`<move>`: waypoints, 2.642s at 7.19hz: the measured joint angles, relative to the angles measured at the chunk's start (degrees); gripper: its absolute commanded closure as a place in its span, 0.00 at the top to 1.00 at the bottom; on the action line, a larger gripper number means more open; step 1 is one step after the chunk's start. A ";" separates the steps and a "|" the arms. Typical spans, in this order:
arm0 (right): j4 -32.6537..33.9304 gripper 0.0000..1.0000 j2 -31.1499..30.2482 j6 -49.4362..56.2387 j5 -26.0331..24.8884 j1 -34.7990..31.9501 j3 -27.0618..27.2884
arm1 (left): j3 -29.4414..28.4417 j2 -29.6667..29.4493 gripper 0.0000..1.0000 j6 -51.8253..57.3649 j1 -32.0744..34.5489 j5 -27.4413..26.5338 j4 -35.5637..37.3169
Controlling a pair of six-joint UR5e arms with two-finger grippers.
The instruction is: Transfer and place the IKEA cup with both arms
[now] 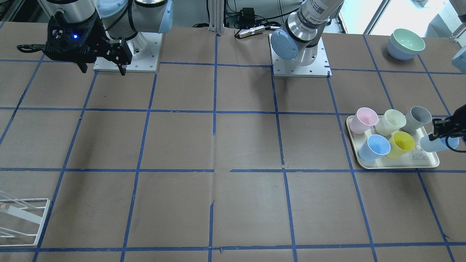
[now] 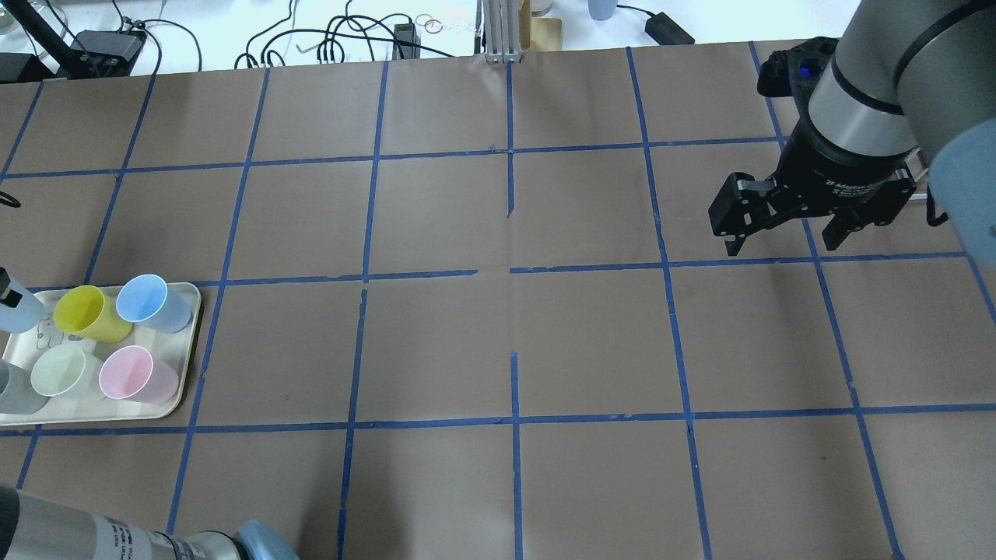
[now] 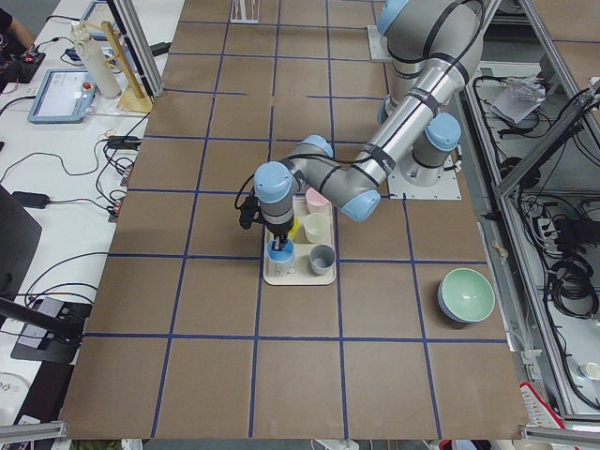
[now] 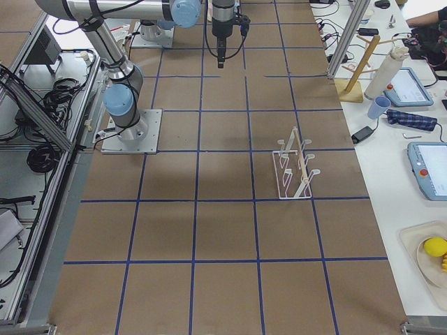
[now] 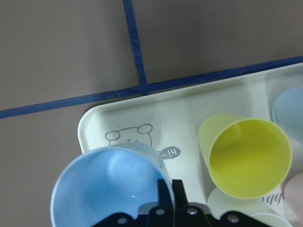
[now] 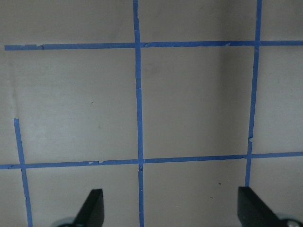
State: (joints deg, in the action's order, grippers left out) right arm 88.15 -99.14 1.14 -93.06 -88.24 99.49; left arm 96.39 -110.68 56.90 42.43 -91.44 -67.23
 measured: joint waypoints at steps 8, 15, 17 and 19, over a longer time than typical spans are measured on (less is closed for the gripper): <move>0.44 1.00 0.44 0.18 3.00 -0.10 -0.17 | -1.75 3.00 1.00 -0.04 0.62 -0.72 -4.92; 0.27 1.00 0.28 0.33 3.45 -0.03 -0.18 | -6.53 21.47 1.00 -35.44 21.93 0.31 -30.94; 0.26 1.00 0.27 0.28 3.44 -0.02 -0.18 | -6.56 22.42 1.00 -48.73 33.77 0.40 -30.25; 0.34 1.00 0.23 0.27 3.35 -0.01 -0.23 | -6.24 21.81 1.00 -54.12 44.20 0.62 -26.00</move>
State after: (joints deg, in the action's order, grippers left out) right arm 88.49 -98.90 1.41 -89.71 -88.24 99.26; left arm 90.15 -88.87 2.78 86.64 -90.82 -93.23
